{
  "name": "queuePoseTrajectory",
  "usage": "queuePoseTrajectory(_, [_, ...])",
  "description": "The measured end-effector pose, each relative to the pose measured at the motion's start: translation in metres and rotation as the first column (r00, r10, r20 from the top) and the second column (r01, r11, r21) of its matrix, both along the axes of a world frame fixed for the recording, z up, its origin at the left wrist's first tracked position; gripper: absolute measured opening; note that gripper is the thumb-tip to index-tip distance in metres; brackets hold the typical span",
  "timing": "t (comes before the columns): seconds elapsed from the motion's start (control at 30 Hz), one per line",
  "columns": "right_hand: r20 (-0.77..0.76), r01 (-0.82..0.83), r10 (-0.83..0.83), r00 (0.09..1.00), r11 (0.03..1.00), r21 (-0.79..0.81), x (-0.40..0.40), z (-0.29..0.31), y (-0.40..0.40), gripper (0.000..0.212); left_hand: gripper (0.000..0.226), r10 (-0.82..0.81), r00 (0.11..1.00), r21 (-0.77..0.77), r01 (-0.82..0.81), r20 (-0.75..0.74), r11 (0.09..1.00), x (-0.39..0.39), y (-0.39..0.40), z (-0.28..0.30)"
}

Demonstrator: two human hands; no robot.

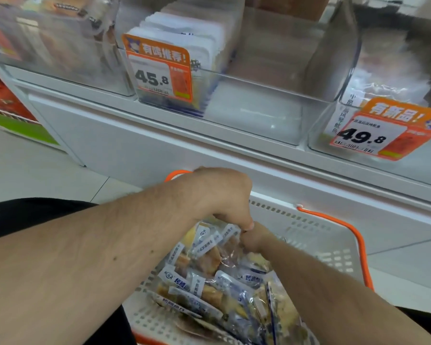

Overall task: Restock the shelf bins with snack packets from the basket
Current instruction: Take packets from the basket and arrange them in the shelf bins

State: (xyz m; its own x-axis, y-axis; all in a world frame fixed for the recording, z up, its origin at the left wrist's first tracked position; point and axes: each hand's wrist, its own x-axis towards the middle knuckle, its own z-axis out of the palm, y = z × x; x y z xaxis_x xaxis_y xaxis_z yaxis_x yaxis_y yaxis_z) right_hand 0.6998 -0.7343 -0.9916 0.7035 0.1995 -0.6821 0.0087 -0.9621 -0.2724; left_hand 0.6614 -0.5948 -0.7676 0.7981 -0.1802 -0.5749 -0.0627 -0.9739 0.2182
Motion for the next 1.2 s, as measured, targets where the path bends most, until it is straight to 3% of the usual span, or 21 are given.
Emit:
queuePoseTrajectory(0.1, [0.101,-0.108,0.100,0.990,0.991,0.075,0.009,0.045,-0.011,0.007,0.057,0.020,1.000,-0.007,-0.020,0.013,1.000,-0.001,0.003,-0.001])
queuePoseTrajectory(0.2, [0.152,-0.080,0.051,0.987,0.979,0.190,0.020,0.095,-0.029,0.017,0.063,0.065,0.996,-0.048,-0.062,0.058,0.997,0.001,0.010,-0.005])
queuePoseTrajectory(0.37, [0.167,-0.089,0.026,0.986,0.919,0.384,0.022,0.186,-0.053,0.029,0.086,0.267,0.961,-0.294,-0.236,0.070,0.926,-0.004,0.013,-0.012])
queuePoseTrajectory(0.43, [0.158,-0.095,0.023,0.987,0.884,0.459,0.016,0.217,-0.061,0.029,0.083,0.344,0.937,-0.410,-0.292,0.056,0.864,-0.008,0.008,-0.012])
queuePoseTrajectory(0.53, [0.133,-0.080,0.005,0.991,0.822,0.564,0.006,0.248,-0.070,0.025,0.054,0.397,0.916,-0.580,-0.296,0.051,0.759,-0.013,-0.004,-0.013])
queuePoseTrajectory(0.6, [0.154,-0.091,0.003,0.988,0.817,0.569,-0.001,0.261,-0.076,0.025,0.028,0.412,0.911,-0.695,-0.282,0.023,0.662,-0.015,-0.011,-0.014])
queuePoseTrajectory(0.67, [0.190,-0.096,-0.015,0.982,0.823,0.560,-0.006,0.272,-0.082,0.024,0.017,0.419,0.908,-0.731,-0.264,0.033,0.629,-0.015,-0.016,-0.010])
queuePoseTrajectory(0.77, [0.299,-0.123,-0.037,0.954,0.859,0.498,-0.012,0.291,-0.093,0.012,0.023,0.440,0.894,-0.749,-0.234,0.084,0.619,-0.014,-0.023,-0.001])
queuePoseTrajectory(0.87, [0.423,-0.151,-0.045,0.905,0.896,0.418,-0.015,0.308,-0.105,0.017,0.020,0.493,0.862,-0.825,-0.189,0.121,0.532,-0.009,-0.037,0.015])
queuePoseTrajectory(1.0, [0.610,-0.143,-0.085,0.788,0.938,0.316,-0.011,0.328,-0.117,0.016,0.021,0.550,0.808,-0.875,-0.093,0.212,0.474,0.004,-0.062,0.035])
queuePoseTrajectory(1.07, [0.677,-0.125,-0.097,0.729,0.954,0.271,-0.007,0.342,-0.124,0.010,0.021,0.581,0.745,-0.844,-0.046,0.327,0.534,0.012,-0.070,0.045])
queuePoseTrajectory(1.2, [0.764,-0.084,-0.225,0.604,0.936,0.342,0.000,0.373,-0.138,0.012,0.060,0.417,0.516,-0.480,-0.014,0.748,0.877,0.032,-0.078,0.059])
